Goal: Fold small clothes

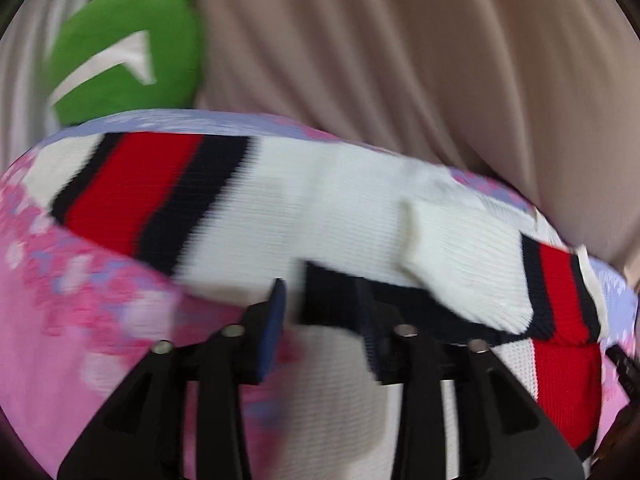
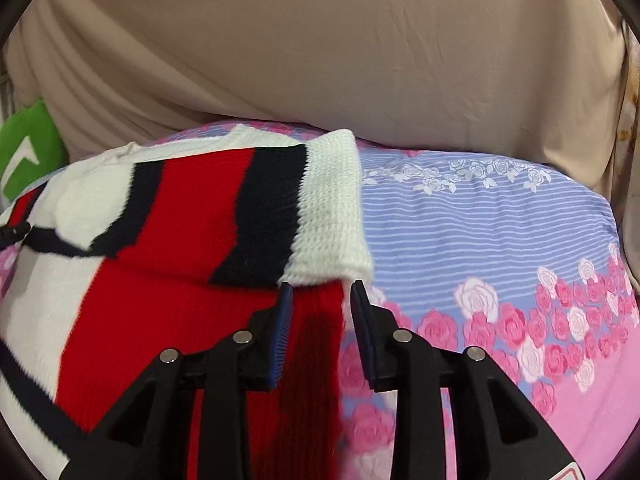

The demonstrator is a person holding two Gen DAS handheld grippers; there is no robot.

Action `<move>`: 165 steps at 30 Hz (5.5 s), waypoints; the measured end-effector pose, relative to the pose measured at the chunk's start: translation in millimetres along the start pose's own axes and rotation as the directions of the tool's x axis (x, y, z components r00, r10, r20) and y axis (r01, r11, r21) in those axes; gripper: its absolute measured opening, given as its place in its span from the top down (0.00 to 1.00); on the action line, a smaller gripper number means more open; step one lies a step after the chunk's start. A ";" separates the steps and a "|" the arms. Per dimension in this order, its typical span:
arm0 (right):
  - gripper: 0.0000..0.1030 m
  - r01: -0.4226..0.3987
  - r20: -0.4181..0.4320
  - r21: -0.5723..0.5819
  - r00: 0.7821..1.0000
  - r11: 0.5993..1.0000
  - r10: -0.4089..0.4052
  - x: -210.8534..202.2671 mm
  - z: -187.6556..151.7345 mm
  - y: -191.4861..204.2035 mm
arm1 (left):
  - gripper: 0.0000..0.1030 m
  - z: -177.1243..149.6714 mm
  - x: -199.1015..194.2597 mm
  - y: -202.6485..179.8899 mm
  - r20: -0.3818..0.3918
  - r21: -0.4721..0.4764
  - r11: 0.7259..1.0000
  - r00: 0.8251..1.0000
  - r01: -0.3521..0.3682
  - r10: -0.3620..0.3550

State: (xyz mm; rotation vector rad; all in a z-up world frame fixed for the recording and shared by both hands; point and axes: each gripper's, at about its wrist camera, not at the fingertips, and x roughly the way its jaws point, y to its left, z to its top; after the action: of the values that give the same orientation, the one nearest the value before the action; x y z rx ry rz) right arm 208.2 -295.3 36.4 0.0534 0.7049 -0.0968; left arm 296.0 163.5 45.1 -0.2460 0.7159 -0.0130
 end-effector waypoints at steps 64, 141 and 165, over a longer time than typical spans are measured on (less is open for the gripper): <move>0.98 -0.245 -0.151 -0.349 0.967 0.904 0.204 49.5 14.6 185.7 | 0.48 -41.6 7.2 -28.3 -0.092 -0.300 0.927 0.961 0.224 -0.262; 0.64 -0.206 -0.101 -0.183 0.977 0.961 0.190 129.9 94.1 145.7 | 0.86 -49.5 7.7 -8.1 -0.019 -0.211 0.970 0.991 0.123 -0.130; 0.84 -0.491 -0.160 -0.232 0.871 0.840 0.465 96.2 103.3 246.3 | 0.84 -50.4 8.4 -6.9 -0.018 -0.192 0.974 0.992 0.120 -0.126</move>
State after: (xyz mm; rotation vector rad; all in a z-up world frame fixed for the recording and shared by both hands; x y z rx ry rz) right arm 373.9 -65.7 56.6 -0.0245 0.7787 0.4889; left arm 270.0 145.0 4.6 -0.4747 0.7316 -0.0663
